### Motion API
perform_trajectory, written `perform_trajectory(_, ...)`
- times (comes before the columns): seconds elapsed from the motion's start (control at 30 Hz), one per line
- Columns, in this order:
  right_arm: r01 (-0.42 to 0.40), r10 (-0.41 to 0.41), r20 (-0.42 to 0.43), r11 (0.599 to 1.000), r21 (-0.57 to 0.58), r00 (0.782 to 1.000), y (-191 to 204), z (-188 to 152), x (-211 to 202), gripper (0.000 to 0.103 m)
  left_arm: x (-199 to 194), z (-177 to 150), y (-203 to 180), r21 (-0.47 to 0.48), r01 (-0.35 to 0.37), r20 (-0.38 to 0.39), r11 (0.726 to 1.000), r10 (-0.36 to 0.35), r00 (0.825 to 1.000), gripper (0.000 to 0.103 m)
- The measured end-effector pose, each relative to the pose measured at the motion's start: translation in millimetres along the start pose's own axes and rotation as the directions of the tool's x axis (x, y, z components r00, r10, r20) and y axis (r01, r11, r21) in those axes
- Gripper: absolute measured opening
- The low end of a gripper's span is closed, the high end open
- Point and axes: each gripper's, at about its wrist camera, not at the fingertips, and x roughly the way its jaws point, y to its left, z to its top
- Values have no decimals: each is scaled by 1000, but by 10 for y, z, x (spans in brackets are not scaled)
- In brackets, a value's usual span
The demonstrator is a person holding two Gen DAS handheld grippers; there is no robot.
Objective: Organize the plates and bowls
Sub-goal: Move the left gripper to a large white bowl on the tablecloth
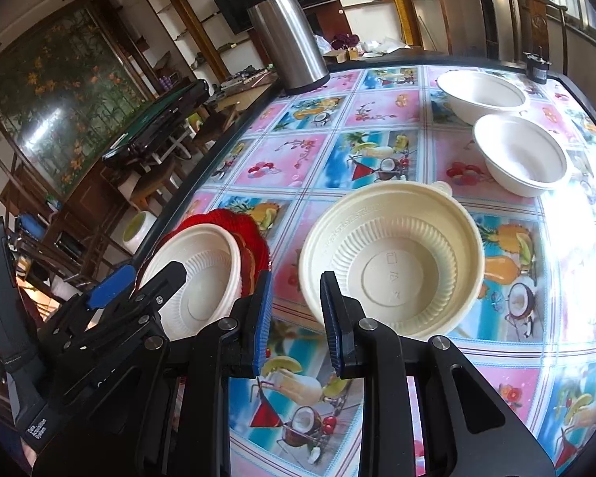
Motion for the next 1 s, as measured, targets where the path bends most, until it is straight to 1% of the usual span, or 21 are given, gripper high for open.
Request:
perform_trajectory(0.13,19,-19,13,1000,23,1000,-169,4,-92,24,36,55,-103,-1,28,-4,1000,-28,1000,72)
perform_trajectory(0.17,32,-32,16,999,32,999,-223,1,-122,29,52,69,-127,-3,37,-8,999,-37,999,72)
perform_trajectory(0.2,49,-50,13,998,39,999,-280,-6,-147,34,74,84,-153,-4,44,-15,999,-44,999,75)
perform_trajectory(0.23,59,-60,14,997,44,998,-323,-14,-175,43,95,105,-182,-7,50,-19,999,-50,999,77)
perform_trajectory(0.27,72,-74,24,995,64,997,-451,-43,-245,44,115,130,-208,-10,53,-21,999,-53,998,77)
perform_trajectory(0.33,77,-79,27,994,74,996,-499,-54,-277,44,132,170,-260,-15,62,-22,998,-63,998,77)
perform_trajectory(0.43,97,-102,35,989,111,994,-709,-81,-369,44,158,207,-372,-10,85,-32,996,-86,996,77)
perform_trajectory(0.6,119,-129,41,977,179,991,-1033,-99,-479,44,215,196,-608,25,105,-54,994,-103,993,77)
perform_trajectory(0.77,131,-140,35,970,203,989,-1178,-100,-503,44,281,184,-841,63,121,-85,991,-115,990,77)
perform_trajectory(0.87,136,-146,35,969,206,989,-1250,-40,-508,44,307,285,-978,88,147,-99,985,-139,985,77)
perform_trajectory(1.0,185,-199,53,962,203,979,-1389,172,-557,44,351,520,-1205,137,148,-89,979,-137,987,78)
